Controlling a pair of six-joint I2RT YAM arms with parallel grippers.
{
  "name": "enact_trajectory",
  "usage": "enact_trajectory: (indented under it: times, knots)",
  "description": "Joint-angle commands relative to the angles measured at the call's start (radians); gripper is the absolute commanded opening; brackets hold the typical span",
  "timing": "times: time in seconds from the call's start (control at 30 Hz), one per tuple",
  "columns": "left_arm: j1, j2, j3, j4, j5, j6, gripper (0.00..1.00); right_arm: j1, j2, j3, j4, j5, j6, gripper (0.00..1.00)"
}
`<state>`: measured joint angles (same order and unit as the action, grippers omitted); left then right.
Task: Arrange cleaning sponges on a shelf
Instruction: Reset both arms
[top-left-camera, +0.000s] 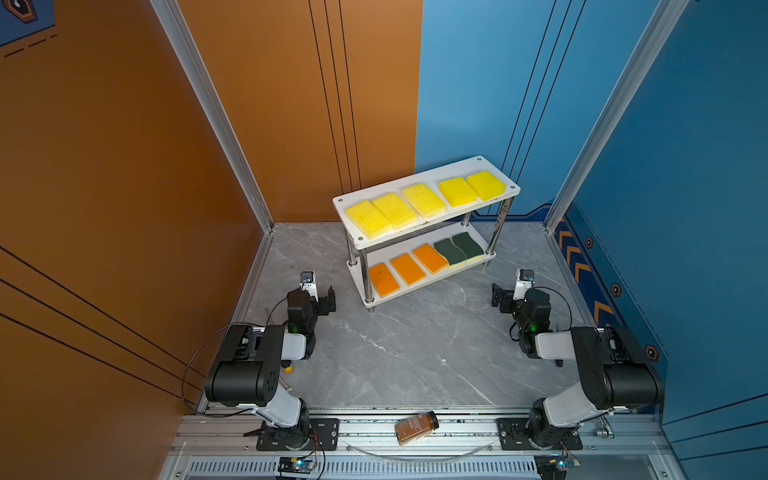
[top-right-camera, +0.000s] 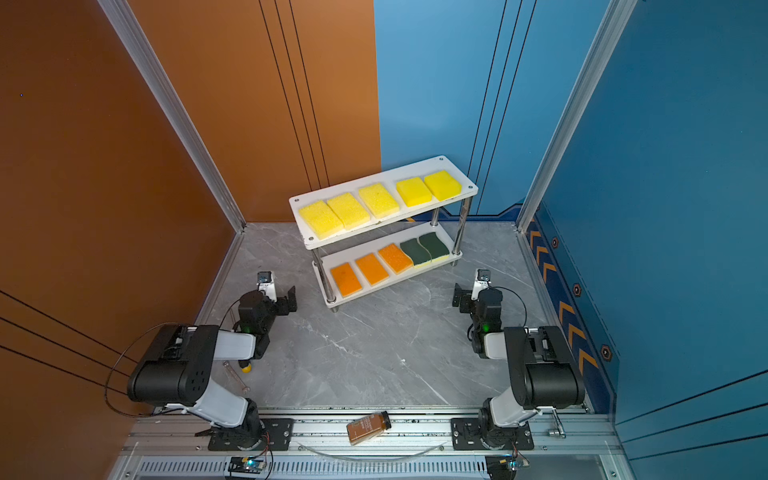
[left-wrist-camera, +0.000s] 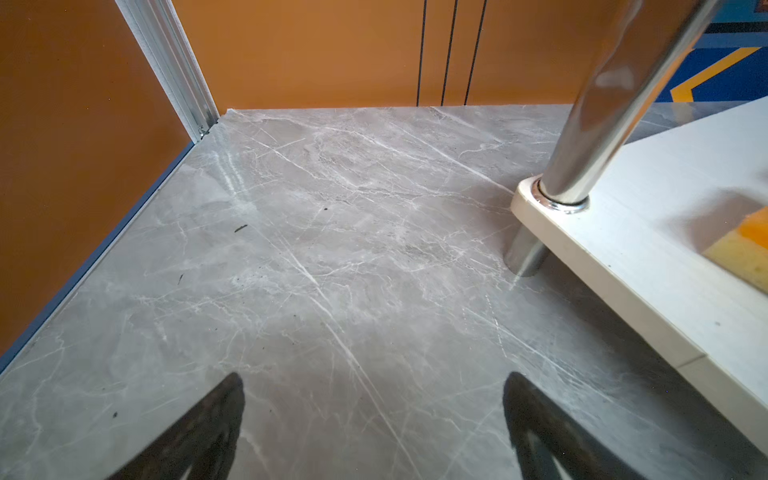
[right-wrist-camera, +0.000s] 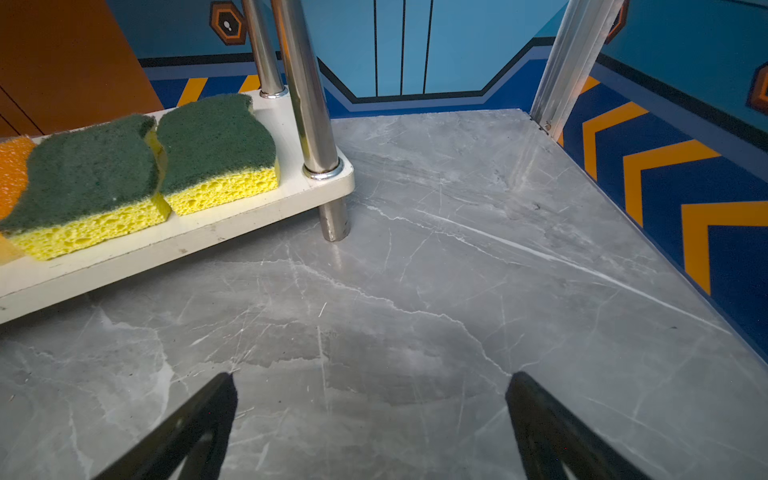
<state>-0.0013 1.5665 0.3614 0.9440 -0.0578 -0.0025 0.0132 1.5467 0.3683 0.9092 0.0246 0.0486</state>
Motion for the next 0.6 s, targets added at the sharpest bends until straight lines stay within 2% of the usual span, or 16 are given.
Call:
enact_trajectory:
  times: [0.0, 0.1, 0.17, 0.27, 0.5, 0.53, 0.57]
  knots:
    - [-0.003, -0.003, 0.018, -0.018, 0.021, 0.017, 0.98, -0.004, 0.001, 0.000, 0.013, 0.009, 0.003, 1.00]
    - [-0.010, -0.003, 0.017, -0.019, -0.008, 0.016, 0.98, -0.004, 0.001, 0.000, 0.013, 0.008, 0.003, 1.00]
    - [-0.041, -0.004, 0.014, -0.015, -0.145, 0.004, 0.98, -0.004, 0.001, 0.000, 0.013, 0.009, 0.004, 1.00]
    - [-0.055, -0.001, 0.005, 0.013, -0.220, -0.002, 0.98, -0.004, 0.002, 0.000, 0.013, 0.009, 0.003, 1.00]
    - [-0.052, -0.002, 0.005, 0.014, -0.213, -0.005, 0.98, -0.004, 0.001, 0.000, 0.013, 0.008, 0.005, 1.00]
    - [-0.042, -0.001, 0.004, 0.012, -0.181, -0.004, 0.98, -0.004, 0.001, 0.000, 0.013, 0.009, 0.004, 1.00]
    - [-0.018, -0.002, 0.007, 0.006, -0.091, 0.000, 0.98, -0.004, 0.002, 0.001, 0.013, 0.008, 0.005, 1.00]
